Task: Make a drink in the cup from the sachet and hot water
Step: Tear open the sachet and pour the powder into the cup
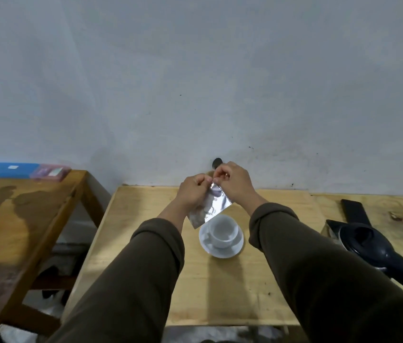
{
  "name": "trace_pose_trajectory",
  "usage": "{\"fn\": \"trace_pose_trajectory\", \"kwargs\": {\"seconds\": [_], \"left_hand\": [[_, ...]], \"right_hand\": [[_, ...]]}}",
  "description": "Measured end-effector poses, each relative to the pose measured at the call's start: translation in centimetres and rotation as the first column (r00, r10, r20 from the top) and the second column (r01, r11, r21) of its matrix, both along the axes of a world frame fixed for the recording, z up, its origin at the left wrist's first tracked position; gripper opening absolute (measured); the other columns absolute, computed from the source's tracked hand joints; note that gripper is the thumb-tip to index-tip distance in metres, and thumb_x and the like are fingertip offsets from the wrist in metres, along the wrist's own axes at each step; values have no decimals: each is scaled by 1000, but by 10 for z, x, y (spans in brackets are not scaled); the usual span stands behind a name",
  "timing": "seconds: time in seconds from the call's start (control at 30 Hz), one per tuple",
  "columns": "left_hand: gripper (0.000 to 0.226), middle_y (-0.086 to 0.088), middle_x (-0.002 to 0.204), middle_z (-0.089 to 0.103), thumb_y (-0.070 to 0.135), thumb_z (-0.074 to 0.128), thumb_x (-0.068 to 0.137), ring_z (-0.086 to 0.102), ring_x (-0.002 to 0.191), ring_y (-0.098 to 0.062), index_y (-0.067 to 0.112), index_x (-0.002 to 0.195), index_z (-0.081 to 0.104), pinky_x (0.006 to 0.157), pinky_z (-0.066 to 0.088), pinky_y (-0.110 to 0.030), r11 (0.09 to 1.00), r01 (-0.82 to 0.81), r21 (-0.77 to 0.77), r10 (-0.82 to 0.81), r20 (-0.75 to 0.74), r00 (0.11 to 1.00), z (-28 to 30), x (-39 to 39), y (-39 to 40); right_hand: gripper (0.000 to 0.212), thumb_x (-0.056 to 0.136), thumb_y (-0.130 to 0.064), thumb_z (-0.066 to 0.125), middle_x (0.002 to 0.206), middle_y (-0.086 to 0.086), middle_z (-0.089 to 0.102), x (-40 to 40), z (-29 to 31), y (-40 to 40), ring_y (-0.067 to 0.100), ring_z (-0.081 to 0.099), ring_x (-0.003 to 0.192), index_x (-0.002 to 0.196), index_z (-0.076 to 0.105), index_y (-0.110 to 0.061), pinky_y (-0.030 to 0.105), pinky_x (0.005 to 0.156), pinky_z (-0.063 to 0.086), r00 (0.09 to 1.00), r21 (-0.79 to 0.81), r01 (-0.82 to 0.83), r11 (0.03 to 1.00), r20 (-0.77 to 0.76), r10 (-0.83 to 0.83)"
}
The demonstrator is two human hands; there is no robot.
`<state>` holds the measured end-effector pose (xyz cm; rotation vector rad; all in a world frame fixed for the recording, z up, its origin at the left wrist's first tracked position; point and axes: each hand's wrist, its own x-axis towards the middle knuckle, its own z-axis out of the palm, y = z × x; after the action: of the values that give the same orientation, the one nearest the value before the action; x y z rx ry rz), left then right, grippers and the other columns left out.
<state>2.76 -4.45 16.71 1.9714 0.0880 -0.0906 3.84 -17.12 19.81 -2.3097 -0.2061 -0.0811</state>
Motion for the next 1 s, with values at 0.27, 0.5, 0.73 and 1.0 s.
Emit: {"fn": "trace_pose_trajectory", "kwargs": {"seconds": [0.27,0.5,0.73,1.0], "left_hand": [[25,-6,89,62,20,45,96,53,86,-19,18,79,64,79,41,-28,989,-141,-52,136,-105,985,-11,1,-1],[32,-14,115,64,26,44,97,55,108,-31,9,108,68,98,43,-35,949,-315,-30,301,-214,929,-24,2,-4],[32,-13,104,64,28,42,97,56,98,-28,8,98,67,91,44,-35,953,-302,25,298,-255,920,-41,2,-24],[33,-16,109,69,27,43,95,61,98,-31,9,101,70,87,45,-34,967,-255,9,247,-279,928,-52,3,-35]], "right_hand": [[3,81,-6,68,83,-9,45,-5,-9,-3,14,50,84,82,69,-4,6,73,38,990,26,-134,991,-37,135],[8,80,-9,70,99,0,44,-22,-19,-25,13,45,95,85,70,-3,17,85,31,966,-2,-233,973,-119,231],[7,80,-9,70,112,2,52,-34,-31,-55,13,46,109,82,69,-2,13,87,26,961,-75,-255,964,-126,245],[21,83,-4,63,116,0,67,-37,-32,-65,14,57,104,69,58,-19,24,91,39,955,0,-248,969,-168,245]]}}
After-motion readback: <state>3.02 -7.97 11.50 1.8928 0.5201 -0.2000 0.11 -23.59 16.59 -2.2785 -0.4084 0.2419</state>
